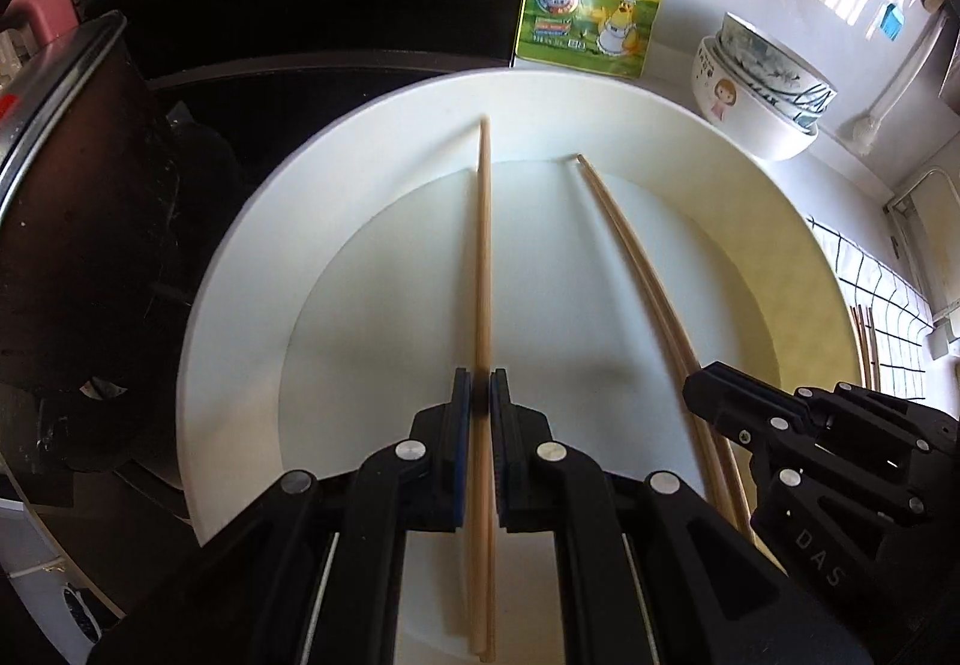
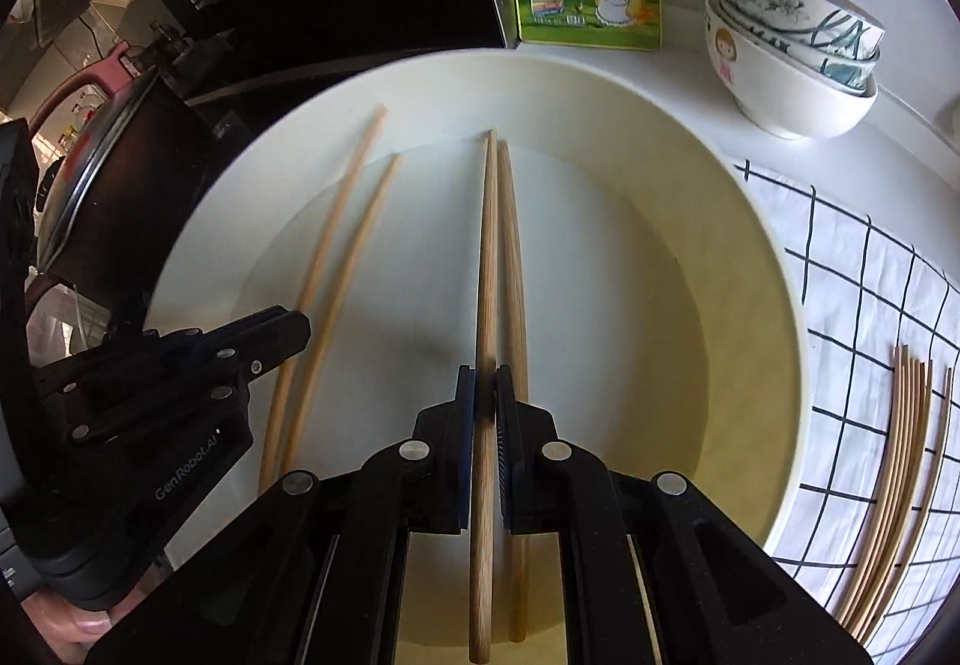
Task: Organize utensils
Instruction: 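Carry the left gripper's chopstick into the basin while the right carries its own, then open the left gripper in the basin while the right gripper releases its chopstick, then move both open grippers back toward the chopstick pile on the cloth, then close the left gripper on one chopstick while the right gripper grasps another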
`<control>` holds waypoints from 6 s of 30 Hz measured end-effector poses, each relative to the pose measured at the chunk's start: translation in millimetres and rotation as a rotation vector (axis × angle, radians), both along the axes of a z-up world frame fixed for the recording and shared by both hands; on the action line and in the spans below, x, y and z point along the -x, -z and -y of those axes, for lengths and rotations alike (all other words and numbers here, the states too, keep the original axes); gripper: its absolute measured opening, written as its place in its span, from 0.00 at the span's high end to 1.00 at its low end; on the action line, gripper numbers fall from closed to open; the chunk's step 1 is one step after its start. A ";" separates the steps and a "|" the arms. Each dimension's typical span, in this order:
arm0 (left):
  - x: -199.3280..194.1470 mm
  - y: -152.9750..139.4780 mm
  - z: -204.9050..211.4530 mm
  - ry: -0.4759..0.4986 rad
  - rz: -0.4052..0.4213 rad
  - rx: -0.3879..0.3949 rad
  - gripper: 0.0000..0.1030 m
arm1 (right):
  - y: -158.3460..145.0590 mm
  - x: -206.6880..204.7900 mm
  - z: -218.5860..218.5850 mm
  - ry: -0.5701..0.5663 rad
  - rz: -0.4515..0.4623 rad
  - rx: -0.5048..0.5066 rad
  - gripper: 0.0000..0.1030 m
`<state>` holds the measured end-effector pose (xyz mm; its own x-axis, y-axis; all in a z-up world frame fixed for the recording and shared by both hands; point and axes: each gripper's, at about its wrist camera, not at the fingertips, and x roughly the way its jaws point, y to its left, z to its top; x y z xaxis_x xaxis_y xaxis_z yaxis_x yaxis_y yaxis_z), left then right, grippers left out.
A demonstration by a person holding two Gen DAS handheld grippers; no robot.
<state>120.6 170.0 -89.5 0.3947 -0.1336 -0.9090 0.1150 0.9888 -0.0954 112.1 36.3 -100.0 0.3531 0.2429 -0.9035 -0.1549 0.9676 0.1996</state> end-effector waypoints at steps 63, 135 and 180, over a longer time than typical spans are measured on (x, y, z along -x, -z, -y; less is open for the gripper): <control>91.4 -76.2 148.4 0.090 0.124 0.066 0.40 | -75.2 127.8 195.7 0.207 0.164 0.076 0.73; 112.2 48.5 285.1 0.176 -0.056 -0.099 0.25 | 17.6 157.3 307.7 0.323 0.064 0.155 0.61; 98.8 45.2 293.4 0.210 0.026 -0.075 0.58 | 34.6 124.5 278.9 0.121 0.112 0.235 0.92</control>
